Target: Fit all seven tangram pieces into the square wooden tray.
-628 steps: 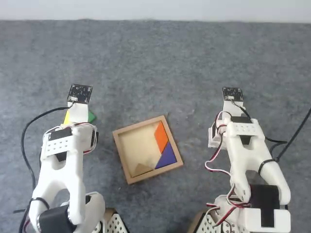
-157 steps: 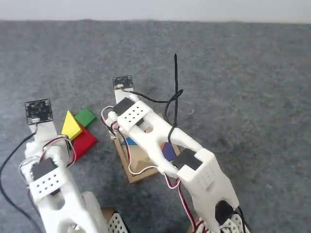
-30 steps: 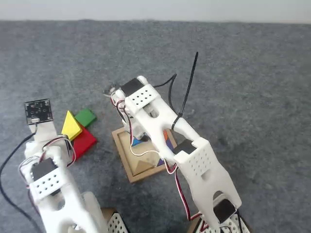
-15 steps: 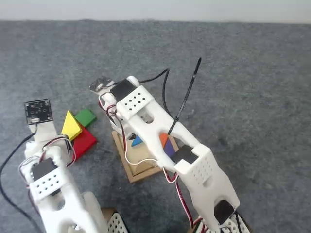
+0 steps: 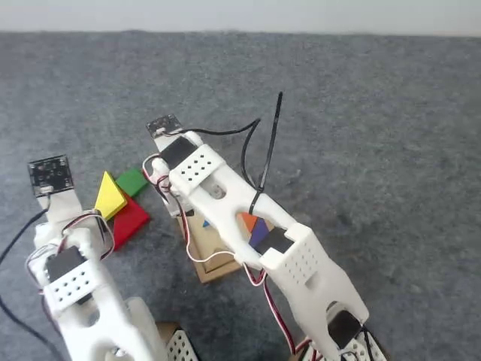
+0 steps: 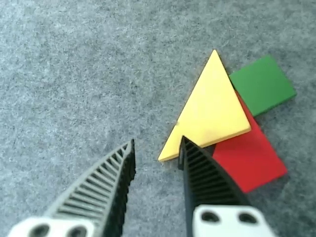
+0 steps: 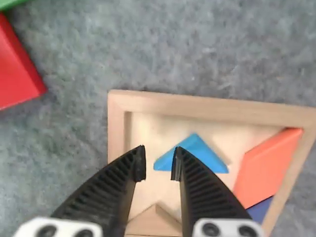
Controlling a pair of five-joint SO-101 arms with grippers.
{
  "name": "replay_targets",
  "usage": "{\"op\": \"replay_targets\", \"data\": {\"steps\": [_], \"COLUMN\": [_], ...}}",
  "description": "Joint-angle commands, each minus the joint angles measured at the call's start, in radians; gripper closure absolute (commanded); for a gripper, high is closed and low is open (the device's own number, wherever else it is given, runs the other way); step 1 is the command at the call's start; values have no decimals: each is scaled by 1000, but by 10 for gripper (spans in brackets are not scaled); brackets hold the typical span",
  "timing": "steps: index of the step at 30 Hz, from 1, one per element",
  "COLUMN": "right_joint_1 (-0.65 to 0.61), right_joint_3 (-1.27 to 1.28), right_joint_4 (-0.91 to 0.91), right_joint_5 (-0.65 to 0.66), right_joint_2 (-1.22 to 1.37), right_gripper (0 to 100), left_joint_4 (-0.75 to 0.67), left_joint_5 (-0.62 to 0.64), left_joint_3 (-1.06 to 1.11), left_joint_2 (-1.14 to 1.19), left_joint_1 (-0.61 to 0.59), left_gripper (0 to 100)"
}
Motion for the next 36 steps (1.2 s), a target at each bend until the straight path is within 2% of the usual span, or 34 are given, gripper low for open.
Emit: {"op": "replay_targets", "data": {"steps": [1,11,18,26,33,36], "right_joint_1": [30,-47,-21,8,61,36], "right_joint_3": [-5,-5,-9,-3,34,109], "right_joint_4": [-19,38,142,205,208,206], "right_joint_5": [127,485,684,778,787,786], "right_joint_2": [-12,61,53,36,-51,-128], "right_gripper": [897,898,898,898,898,898], "left_joint_4": [-26,-26,-26,-26,-26,-26], "left_joint_5": [12,12,12,12,12,12], "left_joint_3": [-13,-13,-13,-13,-13,-13], "left_joint_2": [-31,-31,-31,-31,-31,-31], "left_joint_1": [-5,-5,-5,-5,-5,-5], "left_gripper": [853,853,853,853,853,853]}}
